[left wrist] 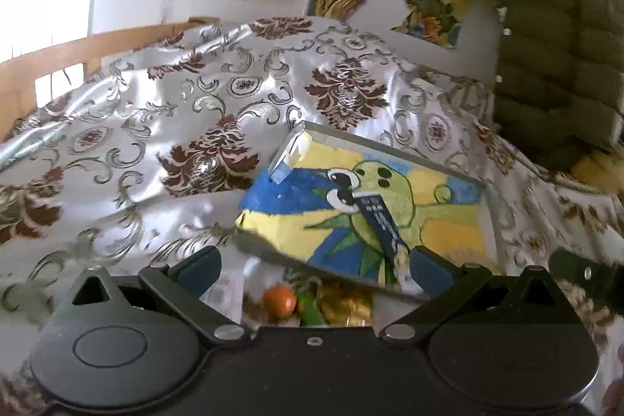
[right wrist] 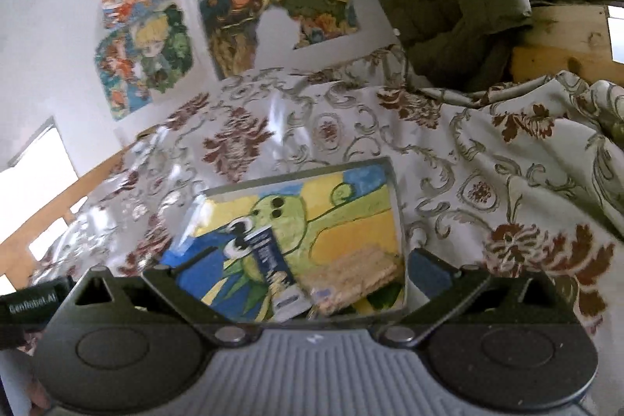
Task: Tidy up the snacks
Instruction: 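Open both tools and withdraw them from the tray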
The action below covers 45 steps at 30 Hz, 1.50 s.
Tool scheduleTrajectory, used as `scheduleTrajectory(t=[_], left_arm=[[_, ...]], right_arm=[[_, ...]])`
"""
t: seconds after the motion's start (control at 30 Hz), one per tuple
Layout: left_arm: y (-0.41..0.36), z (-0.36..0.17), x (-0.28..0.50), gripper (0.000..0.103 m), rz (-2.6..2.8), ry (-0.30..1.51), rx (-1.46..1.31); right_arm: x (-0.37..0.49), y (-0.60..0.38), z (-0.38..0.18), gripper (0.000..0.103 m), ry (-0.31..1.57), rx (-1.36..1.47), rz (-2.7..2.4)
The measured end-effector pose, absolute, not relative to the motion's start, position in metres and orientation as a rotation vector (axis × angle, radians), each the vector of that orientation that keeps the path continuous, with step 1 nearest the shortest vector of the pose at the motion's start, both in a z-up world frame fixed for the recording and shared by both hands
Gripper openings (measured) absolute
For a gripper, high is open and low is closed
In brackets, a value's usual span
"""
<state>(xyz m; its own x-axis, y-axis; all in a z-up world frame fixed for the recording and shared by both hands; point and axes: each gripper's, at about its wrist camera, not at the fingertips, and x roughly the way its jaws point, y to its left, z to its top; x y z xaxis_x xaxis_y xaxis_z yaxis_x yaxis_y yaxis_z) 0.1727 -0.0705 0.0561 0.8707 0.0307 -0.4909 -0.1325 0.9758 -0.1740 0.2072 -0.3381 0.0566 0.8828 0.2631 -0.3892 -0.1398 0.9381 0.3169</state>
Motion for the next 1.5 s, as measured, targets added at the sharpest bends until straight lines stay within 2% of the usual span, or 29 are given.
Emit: scheduleTrajectory(t=[0.23,0.47,0.63,0.97,1.5], left_arm=[[-0.072,0.042,0.115,0.102,0.121,0.501,-0.195],[-0.07,0.044,0.079,0.102,0.156,0.459,-0.154],[-0.074,0.045,0.058,0.102,0.168,0.46,-0.104],[-0.042,0.039,0.023,0.102,0.247,0.474,-0.187],[-0.021,0.017,0.021,0.102,0.238,0.501,-0.094]], right_arm=[[0.136,-0.336,0.05,0.103,0.372,0.214,0.188],[0.09,-0.349,0.047,0.103,0.306,0.279,0.137],[0.075,-0.349,0.042,0.103,0.342,0.28,0.128],[0.045,-0.335,0.032,0.103,0.387,0.22,0.073],[0.037,-0.298,0.012,0.103,0.487,0.091,0.088]])
